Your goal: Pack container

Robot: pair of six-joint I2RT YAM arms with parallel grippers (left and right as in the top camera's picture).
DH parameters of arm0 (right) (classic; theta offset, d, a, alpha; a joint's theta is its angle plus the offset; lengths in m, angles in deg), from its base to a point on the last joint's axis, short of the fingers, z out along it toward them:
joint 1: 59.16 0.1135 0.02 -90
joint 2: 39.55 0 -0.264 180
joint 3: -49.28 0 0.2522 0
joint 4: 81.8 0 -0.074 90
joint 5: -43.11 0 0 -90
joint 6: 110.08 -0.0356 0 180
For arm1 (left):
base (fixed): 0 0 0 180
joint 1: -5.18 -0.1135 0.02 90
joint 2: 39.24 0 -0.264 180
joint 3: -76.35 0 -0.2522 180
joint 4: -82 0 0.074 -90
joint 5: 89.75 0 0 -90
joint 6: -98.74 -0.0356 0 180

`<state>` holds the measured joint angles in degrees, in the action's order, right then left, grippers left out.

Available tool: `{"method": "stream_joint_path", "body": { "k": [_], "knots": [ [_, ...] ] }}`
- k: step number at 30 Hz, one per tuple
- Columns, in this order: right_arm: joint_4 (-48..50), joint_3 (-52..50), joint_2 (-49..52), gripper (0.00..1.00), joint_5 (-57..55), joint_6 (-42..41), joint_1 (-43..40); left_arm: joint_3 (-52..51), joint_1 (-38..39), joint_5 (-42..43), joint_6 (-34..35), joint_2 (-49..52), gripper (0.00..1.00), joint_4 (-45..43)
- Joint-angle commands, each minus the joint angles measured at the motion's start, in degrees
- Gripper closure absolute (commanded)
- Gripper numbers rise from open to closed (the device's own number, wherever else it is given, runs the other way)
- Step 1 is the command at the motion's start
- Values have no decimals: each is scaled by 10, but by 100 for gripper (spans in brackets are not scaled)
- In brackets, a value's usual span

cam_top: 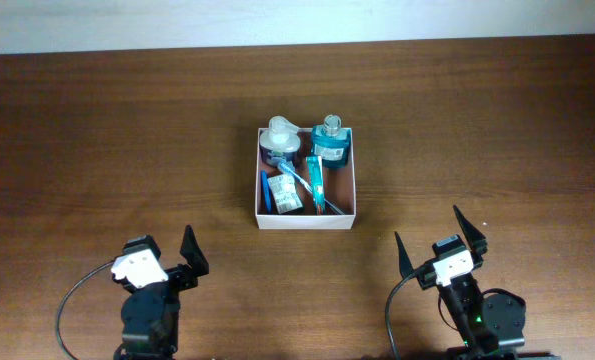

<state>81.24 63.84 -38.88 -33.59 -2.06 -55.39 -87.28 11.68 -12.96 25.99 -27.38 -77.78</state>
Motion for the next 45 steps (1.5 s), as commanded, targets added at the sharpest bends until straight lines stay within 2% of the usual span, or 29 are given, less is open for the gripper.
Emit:
{"method": "stream_joint_path", "body": {
  "k": [1, 7, 10, 45],
  "knots": [
    [-1, -5, -5, 2, -5, 0, -5, -9, -23, 37, -37, -28, 1, 0],
    [-1, -5, -5, 2, -5, 0, -5, -9, -30, 67, -134, -59, 1, 2],
    [-1, -5, -5, 1, -5, 0, -5, -9, -30, 69, -156, -80, 1, 2],
    [-1, -5, -5, 1, -5, 0, -5, -9, -30, 68, -156, -84, 1, 2]
  ]
}}
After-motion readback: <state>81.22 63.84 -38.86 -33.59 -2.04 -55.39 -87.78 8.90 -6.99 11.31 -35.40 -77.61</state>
